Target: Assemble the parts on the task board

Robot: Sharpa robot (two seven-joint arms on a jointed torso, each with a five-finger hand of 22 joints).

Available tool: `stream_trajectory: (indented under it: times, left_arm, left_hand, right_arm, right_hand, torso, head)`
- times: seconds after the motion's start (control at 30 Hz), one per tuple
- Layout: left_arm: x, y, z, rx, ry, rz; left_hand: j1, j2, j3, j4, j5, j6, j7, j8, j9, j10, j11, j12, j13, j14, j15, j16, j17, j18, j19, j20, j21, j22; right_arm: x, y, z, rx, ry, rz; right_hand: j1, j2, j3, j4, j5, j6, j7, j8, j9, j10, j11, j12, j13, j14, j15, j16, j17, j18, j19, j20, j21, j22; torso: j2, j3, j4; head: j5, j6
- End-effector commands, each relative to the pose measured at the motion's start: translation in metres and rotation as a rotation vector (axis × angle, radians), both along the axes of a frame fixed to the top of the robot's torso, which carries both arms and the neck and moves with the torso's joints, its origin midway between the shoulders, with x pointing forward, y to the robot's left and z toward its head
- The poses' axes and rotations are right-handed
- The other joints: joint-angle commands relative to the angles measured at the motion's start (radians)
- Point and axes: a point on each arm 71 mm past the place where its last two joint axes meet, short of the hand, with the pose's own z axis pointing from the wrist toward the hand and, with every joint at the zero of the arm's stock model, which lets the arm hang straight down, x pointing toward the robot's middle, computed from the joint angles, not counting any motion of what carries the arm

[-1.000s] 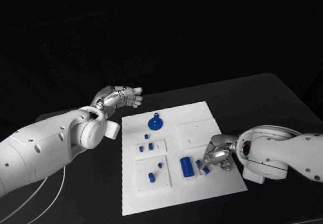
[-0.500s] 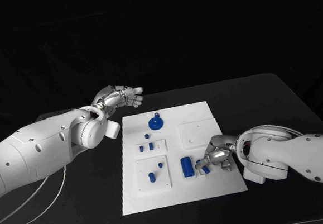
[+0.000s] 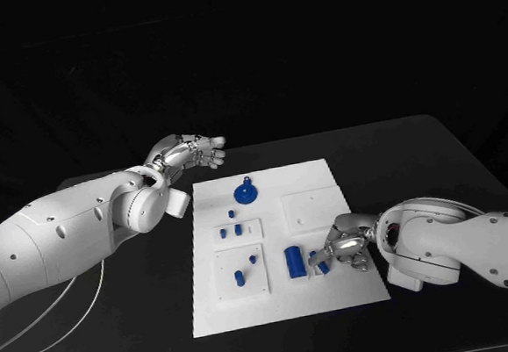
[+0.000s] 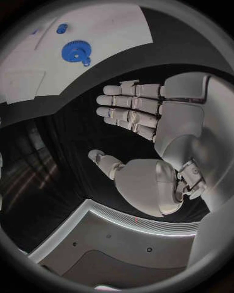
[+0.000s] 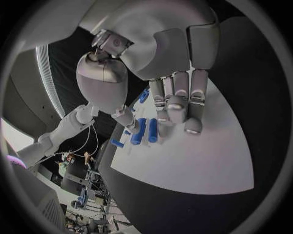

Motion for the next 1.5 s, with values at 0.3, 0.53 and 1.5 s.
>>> stream_trajectory:
  times: [0.3, 0.53, 1.5]
  left_arm:
    - [-0.0001, -0.0016, 0.0007, -0.003, -0.002, -0.012]
    - [-0.0001, -0.0012, 0.0007, -0.002, -0.002, -0.011]
    - [-0.0001, -0.0019, 0.0004, 0.0, 0.002, -0.013]
  left_hand:
    - [-0.009, -0.001, -0.008, -0.001, -0.004, -0.005, -0.001, 0.005, -0.001, -0.001, -0.006, 0.005, -0.001, 0.01, 0.0, -0.005, 0.002, 0.012, 0.008, -0.002, -0.005, 0.001]
    - [-0.009, 0.0, -0.008, -0.001, -0.004, -0.005, -0.001, 0.005, -0.001, -0.001, -0.006, 0.005, -0.001, 0.01, 0.0, -0.006, 0.003, 0.012, 0.009, -0.002, -0.005, 0.002]
    - [-0.009, 0.004, -0.007, -0.001, -0.003, -0.005, -0.001, 0.006, -0.001, -0.001, -0.006, 0.005, -0.001, 0.011, -0.001, -0.007, 0.005, 0.012, 0.01, -0.002, -0.006, 0.003]
  right_arm:
    - [-0.0033, 0.0012, 0.0, 0.01, 0.019, 0.029]
    - [-0.0054, -0.0004, -0.0001, 0.01, 0.034, 0.038]
    - [-0.0035, 0.0011, -0.0019, -0.021, 0.033, 0.081]
  right_hand:
    - [-0.012, 0.015, -0.002, 0.005, 0.015, -0.004, 0.0, -0.001, 0.0, 0.001, -0.005, -0.005, 0.002, 0.0, -0.007, -0.004, 0.002, 0.016, -0.005, -0.006, -0.004, 0.002]
    - [-0.013, 0.024, -0.003, 0.006, 0.022, -0.004, 0.0, -0.001, -0.001, 0.001, -0.005, -0.005, 0.002, 0.0, -0.007, -0.004, 0.002, 0.016, -0.005, -0.007, -0.003, 0.002]
    - [0.157, 0.057, 0.099, -0.106, -0.021, 0.005, 0.001, 0.003, 0.0, 0.009, -0.004, -0.002, 0.005, 0.004, -0.006, -0.007, 0.002, 0.016, 0.002, 0.001, -0.001, 0.0]
  torso:
    - [0.0, 0.0006, -0.0002]
    - [0.0, -0.0002, -0.0004]
    - [0.0, 0.0008, 0.0]
  head:
    - [0.001, 0.0]
    - [0.001, 0.002]
    - [0.001, -0.001]
